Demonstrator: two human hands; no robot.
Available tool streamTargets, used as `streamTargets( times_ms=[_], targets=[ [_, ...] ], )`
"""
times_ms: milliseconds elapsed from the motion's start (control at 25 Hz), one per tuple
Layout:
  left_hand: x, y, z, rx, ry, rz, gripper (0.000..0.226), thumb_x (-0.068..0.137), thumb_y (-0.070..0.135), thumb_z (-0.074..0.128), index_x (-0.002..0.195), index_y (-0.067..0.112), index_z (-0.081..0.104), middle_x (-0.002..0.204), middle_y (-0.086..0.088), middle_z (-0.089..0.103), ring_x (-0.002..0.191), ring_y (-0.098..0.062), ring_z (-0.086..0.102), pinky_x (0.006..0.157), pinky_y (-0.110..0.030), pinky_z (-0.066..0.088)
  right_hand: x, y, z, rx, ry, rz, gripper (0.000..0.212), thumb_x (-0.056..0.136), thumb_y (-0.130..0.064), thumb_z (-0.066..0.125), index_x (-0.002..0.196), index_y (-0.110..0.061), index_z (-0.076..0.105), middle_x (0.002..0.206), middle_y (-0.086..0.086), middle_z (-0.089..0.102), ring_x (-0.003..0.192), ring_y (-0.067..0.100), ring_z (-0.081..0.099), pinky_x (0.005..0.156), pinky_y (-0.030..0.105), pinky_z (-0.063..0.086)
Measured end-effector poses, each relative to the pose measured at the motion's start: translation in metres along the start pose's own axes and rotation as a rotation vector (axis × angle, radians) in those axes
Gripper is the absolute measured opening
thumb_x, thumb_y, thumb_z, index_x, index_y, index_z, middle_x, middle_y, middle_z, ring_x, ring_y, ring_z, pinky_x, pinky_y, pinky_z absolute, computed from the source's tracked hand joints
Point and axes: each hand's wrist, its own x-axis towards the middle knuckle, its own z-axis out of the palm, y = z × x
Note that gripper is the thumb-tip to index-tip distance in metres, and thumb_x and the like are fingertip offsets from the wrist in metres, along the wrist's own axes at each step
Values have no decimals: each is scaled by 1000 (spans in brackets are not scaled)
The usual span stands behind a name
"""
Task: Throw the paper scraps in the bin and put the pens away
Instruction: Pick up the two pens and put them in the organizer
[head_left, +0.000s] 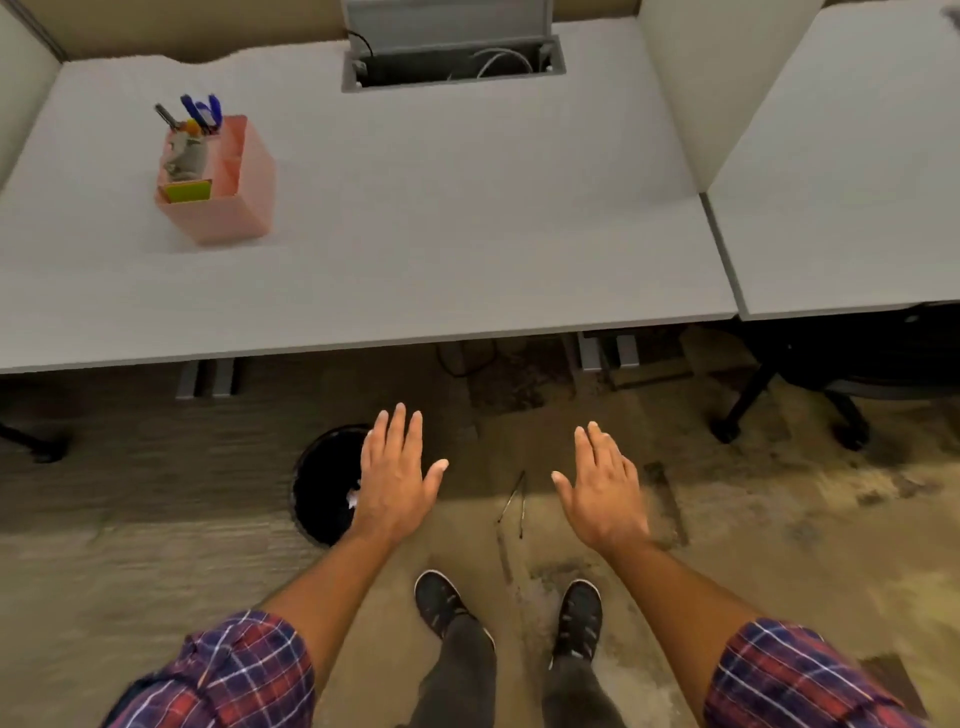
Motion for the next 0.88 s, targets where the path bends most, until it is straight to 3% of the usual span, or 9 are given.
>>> streamTargets(
  times_ms=[280,520,640,720,880],
  targets=[
    [24,50,104,-66,-79,-54,74,104,49,52,163,11,29,173,-11,23,162,-31,13,130,-50,19,28,77,103,52,-166,-10,77,102,-56,31,164,-15,15,174,10,13,159,28,17,125,48,25],
    [65,50,252,-118,-204,-73,68,102,42,57,159,12,38,165,-10,41,158,-30,26,126,-49,26,81,107,233,159,-203,146,65,100,-50,46,151,-13,34,155,13,44,141,30,44,113,47,43],
    [90,33,341,-149,-244,-121,55,98,36,62,147,14,54,145,-11,61,139,-32,50,114,-47,40,109,121,313,154,-291,183,51,100,-46,43,141,-15,42,136,12,57,123,31,56,102,45,46],
    [108,21,396,-210,-283,-185,40,96,27,62,134,14,66,125,-11,73,119,-31,65,103,-37,48,122,125,363,151,-369,189,39,99,-41,42,130,-18,47,120,10,65,108,31,63,92,43,42],
    [136,12,494,-288,-347,-312,24,92,19,62,112,17,74,102,-4,80,97,-26,74,82,-20,45,152,124,450,261,-368,263,29,100,-35,46,122,-17,53,105,7,69,94,29,65,90,40,46]
  ],
)
